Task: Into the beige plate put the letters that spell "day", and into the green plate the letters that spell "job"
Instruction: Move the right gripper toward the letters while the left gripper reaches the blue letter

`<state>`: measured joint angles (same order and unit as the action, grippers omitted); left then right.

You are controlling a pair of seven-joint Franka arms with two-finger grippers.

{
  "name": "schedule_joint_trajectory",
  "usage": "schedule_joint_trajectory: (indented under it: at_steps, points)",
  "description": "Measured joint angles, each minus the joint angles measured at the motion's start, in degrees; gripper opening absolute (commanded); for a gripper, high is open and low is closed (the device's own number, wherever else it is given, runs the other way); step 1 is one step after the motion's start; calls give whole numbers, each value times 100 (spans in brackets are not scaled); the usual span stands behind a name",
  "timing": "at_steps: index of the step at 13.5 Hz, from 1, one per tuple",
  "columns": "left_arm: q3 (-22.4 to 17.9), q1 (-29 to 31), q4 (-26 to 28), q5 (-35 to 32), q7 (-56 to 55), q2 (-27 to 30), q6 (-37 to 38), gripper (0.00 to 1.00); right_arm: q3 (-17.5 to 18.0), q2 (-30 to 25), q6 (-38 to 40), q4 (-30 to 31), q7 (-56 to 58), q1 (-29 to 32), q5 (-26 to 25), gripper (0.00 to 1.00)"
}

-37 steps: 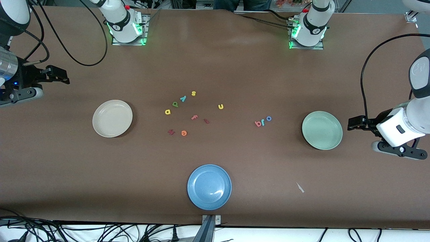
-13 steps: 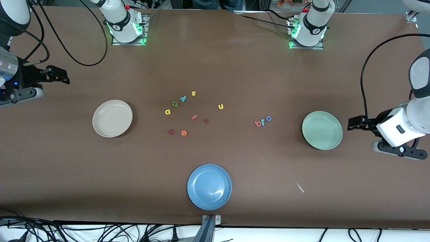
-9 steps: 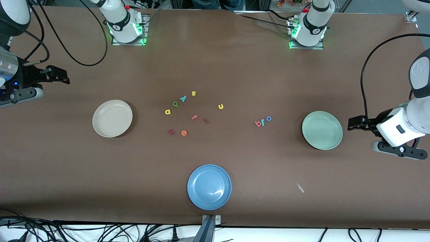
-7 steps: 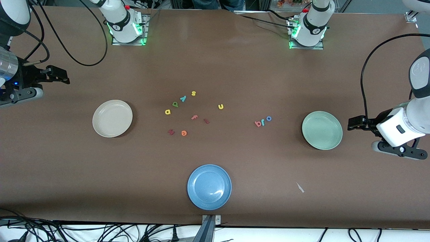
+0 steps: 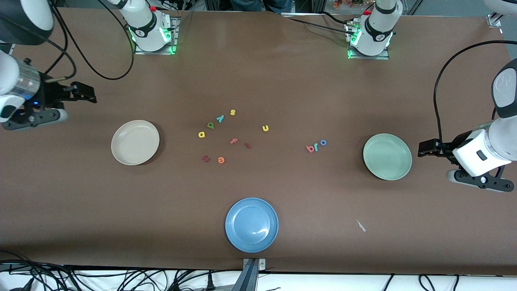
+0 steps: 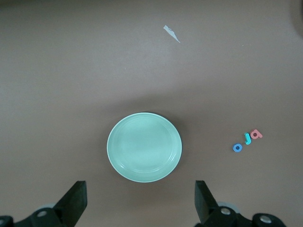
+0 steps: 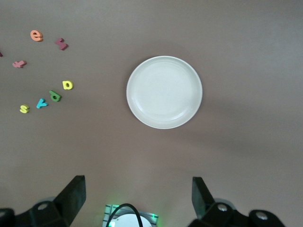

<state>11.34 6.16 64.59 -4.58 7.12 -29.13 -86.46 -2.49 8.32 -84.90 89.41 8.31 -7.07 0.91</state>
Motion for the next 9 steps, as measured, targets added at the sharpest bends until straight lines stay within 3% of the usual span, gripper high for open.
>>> schedule_joint_trajectory:
  at_steps: [3, 9]
  points:
    - [0, -1, 0, 0, 0, 3, 0, 100, 7, 363, -420, 3, -336, -303, 347, 99]
    - [56, -38, 86, 56, 0, -2, 11, 100, 12, 1019, -1188, 1, -1071, -1004, 381, 99]
